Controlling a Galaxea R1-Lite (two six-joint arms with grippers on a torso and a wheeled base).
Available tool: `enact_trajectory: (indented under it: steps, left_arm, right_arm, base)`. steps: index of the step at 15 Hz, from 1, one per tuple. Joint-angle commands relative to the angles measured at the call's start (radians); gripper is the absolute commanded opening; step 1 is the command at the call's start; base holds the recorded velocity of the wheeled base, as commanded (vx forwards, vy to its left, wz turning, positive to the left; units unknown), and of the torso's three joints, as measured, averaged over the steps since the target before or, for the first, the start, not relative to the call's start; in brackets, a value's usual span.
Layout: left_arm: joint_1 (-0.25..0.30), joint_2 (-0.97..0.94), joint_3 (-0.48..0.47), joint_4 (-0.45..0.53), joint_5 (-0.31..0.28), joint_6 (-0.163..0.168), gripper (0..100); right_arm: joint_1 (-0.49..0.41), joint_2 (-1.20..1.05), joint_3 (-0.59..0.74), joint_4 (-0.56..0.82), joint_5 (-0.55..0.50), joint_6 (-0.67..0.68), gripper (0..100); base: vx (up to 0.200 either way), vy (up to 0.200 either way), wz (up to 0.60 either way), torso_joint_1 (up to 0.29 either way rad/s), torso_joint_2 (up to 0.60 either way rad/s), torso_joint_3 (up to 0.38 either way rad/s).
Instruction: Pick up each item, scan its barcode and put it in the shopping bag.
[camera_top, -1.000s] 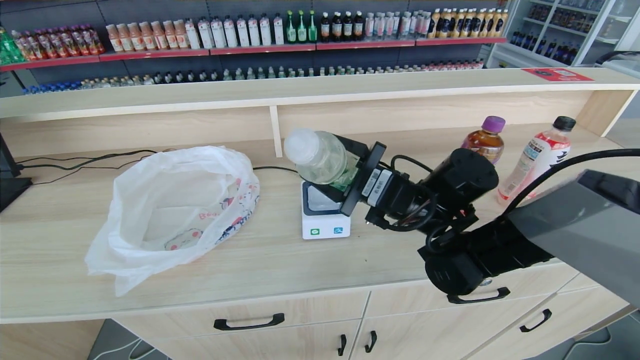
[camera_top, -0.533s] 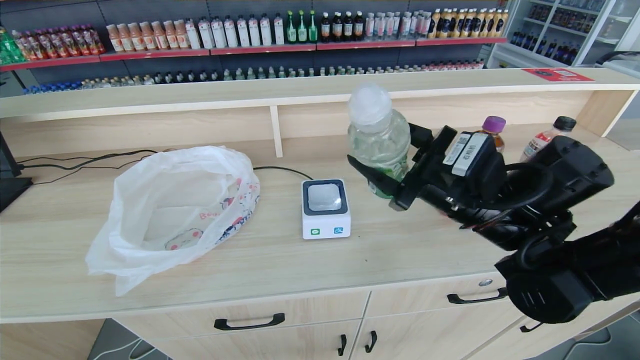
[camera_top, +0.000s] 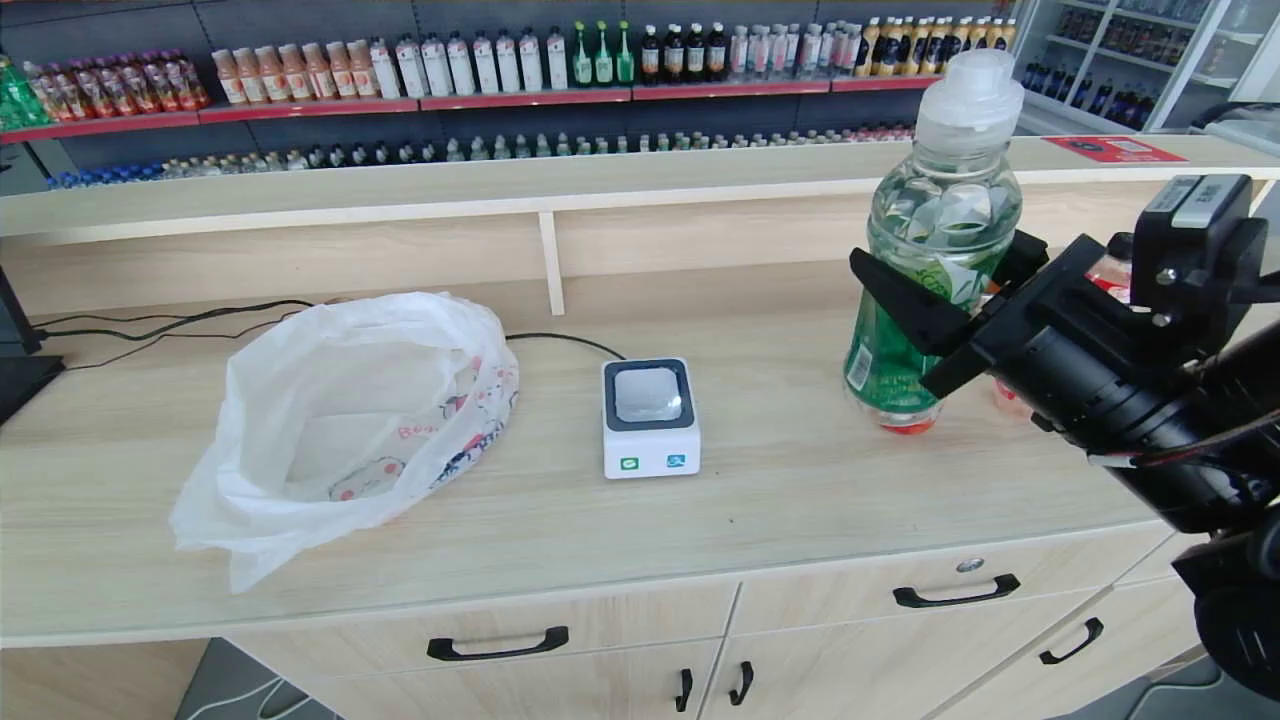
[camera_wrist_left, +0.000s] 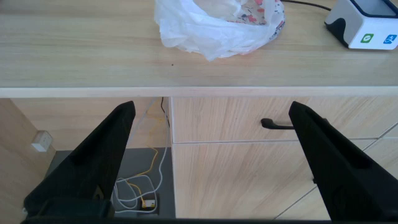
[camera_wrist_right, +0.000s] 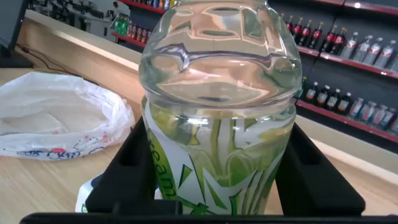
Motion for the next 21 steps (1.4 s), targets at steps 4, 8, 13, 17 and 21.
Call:
enact_trajectory:
  steps: [4, 8, 13, 17, 21]
  left_arm:
    - [0.0, 0.002, 0.0, 0.001, 0.0, 0.002, 100]
    - [0.0, 0.0, 0.0, 0.0, 0.0, -0.001, 100]
    - [0.0, 0.002, 0.0, 0.0, 0.0, -0.006, 100]
    - [0.0, 0.002, 0.0, 0.0, 0.0, -0.006, 100]
    - [0.0, 0.0, 0.0, 0.0, 0.0, -0.006, 100]
  right_arm:
    - [-0.005, -0.077, 0.118, -0.001, -0.089, 0.057, 0]
    - [0.001, -0.053, 0.105, -0.001, -0.089, 0.08, 0]
    - [0.001, -0.122, 0.173, -0.001, -0.089, 0.082, 0]
    - [-0.001, -0.134, 0.171, -0.001, -0.089, 0.083, 0]
    - [-0.001, -0.149, 0.168, -0.001, -0.089, 0.097, 0]
  base:
    - [-0.15, 0.0, 0.0, 0.007, 0.0, 0.002]
    - [-0.1, 0.0, 0.0, 0.005, 0.0, 0.004]
    - [0.0, 0.12, 0.0, 0.012, 0.0, 0.0]
    - [0.0, 0.2, 0.0, 0.005, 0.0, 0.001]
    - [0.0, 0.2, 0.0, -0.001, 0.0, 0.005]
